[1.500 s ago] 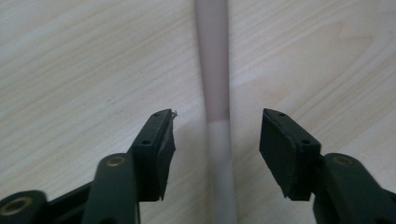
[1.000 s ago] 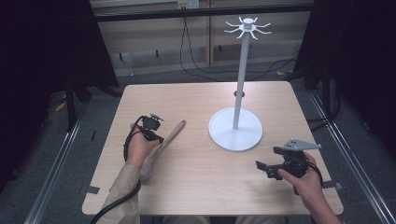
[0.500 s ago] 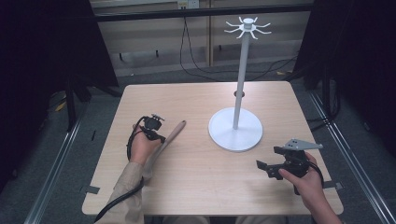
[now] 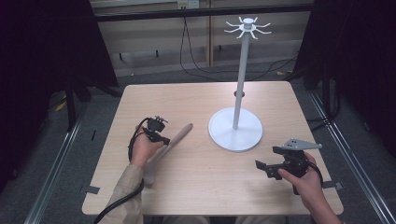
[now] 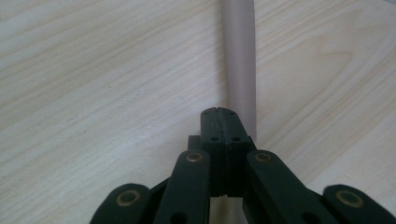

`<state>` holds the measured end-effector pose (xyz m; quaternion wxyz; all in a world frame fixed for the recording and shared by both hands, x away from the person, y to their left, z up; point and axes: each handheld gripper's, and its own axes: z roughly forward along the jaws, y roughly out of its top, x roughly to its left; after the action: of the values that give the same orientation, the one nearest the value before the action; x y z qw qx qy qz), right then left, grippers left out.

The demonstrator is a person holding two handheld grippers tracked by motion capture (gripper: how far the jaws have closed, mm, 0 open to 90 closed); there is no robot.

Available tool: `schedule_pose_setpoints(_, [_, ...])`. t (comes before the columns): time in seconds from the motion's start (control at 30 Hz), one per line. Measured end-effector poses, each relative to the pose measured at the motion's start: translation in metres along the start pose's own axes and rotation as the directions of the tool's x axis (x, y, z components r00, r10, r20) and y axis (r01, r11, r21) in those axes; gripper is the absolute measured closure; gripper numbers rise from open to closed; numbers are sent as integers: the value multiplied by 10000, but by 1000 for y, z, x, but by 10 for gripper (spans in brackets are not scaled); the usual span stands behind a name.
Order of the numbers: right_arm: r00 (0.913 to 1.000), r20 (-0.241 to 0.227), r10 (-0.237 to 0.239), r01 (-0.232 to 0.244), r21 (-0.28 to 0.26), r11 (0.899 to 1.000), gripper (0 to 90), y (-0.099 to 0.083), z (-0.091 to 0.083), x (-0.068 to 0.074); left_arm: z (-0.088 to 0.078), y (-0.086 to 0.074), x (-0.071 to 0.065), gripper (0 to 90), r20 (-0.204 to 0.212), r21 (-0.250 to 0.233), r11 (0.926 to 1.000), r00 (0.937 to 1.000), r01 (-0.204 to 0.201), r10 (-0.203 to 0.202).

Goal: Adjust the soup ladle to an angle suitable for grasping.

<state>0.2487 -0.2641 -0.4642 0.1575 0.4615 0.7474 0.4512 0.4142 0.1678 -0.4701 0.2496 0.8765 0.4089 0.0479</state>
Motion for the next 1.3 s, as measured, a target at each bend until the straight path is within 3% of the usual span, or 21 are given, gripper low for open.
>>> schedule_pose_setpoints(0.2, [10000,-10,15,-15,10,10000,47,0,0,1,2,1,-8,900,219,62,9997,9995,-219,217])
schedule_pose_setpoints(0.33, [10000,-40,-2,2,9,10000,47,1,1,2,3,1,-12,899,644,133,9992,9972,-389,379])
schedule_pose_setpoints(0.4, [10000,-42,-14,14,30,10000,47,1,0,2,4,1,-14,895,393,248,9980,9976,-579,569])
schedule_pose_setpoints(0.5, [10000,-32,-60,60,20,10000,47,1,0,2,7,1,-13,890,318,288,9981,9980,-550,540])
schedule_pose_setpoints(0.53, [10000,-22,-68,68,2,10000,47,2,-1,2,8,0,-14,883,318,75,9995,9990,-318,315])
schedule_pose_setpoints(0.7, [10000,-26,-67,67,12,10000,47,1,0,2,6,0,-11,828,240,-19,9990,9987,-447,448])
schedule_pose_setpoints(0.73, [10000,-35,-54,54,25,10000,47,1,0,2,4,0,-10,828,247,52,9977,9974,-674,673])
schedule_pose_setpoints(0.8, [10000,-45,-68,69,35,10000,47,1,0,2,3,0,-12,800,317,-264,9985,9983,-470,479])
schedule_pose_setpoints(0.87, [10000,-54,-66,67,43,10000,47,1,0,3,-2,3,-10,774,182,-178,9953,9952,-954,957])
schedule_pose_setpoints(1.0, [10000,-27,-69,69,46,10000,47,1,0,2,-8,4,-13,711,220,-409,9937,9942,-1042,1052])
schedule_pose_setpoints(1.1, [10000,-11,-85,85,16,10000,47,1,0,2,-12,4,-16,635,267,-133,9868,9865,-1612,1615])
schedule_pose_setpoints(1.3, [10000,-22,-79,79,58,10000,48,1,0,3,-9,2,-24,527,465,347,9775,9774,-2079,2062])
